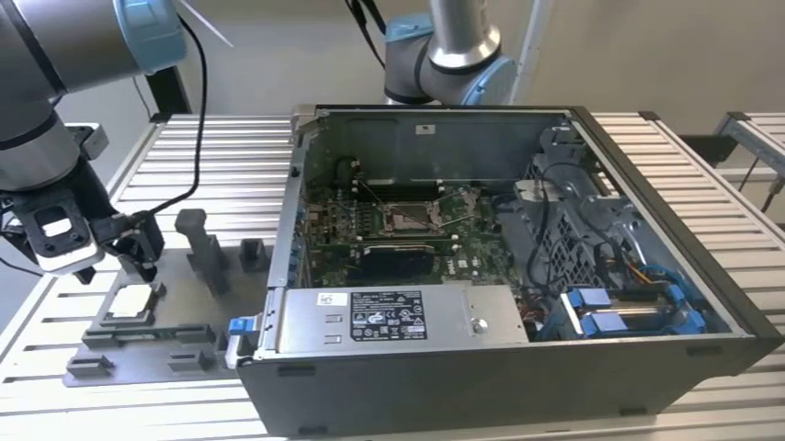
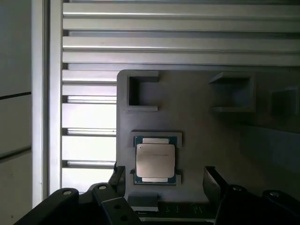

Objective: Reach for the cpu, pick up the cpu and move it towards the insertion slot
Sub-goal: 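Pick up the cpu and move it towards the insertion slot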

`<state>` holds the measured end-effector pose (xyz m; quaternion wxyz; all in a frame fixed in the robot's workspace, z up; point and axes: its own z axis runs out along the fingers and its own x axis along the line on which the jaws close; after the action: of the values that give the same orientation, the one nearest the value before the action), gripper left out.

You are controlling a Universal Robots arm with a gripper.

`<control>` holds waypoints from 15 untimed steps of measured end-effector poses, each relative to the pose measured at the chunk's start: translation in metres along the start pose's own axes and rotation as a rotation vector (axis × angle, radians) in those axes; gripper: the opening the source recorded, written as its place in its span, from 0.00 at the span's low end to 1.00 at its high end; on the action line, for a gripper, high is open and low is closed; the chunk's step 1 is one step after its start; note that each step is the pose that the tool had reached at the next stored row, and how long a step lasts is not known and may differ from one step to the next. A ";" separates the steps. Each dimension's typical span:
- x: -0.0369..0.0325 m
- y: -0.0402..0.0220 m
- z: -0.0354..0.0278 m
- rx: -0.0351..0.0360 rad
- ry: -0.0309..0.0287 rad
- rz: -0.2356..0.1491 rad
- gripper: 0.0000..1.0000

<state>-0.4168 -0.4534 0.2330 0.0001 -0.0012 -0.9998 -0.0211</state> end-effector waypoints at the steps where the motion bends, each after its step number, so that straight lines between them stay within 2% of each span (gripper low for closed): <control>1: 0.0000 0.0000 0.0008 0.0000 0.0000 0.000 1.00; 8: 0.0000 -0.0005 0.0025 -0.0001 -0.0001 0.000 1.00; 15: 0.0006 -0.0039 0.0107 -0.0001 -0.0001 0.000 1.00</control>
<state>-0.4174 -0.4568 0.2222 0.0001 -0.0013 -0.9998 -0.0212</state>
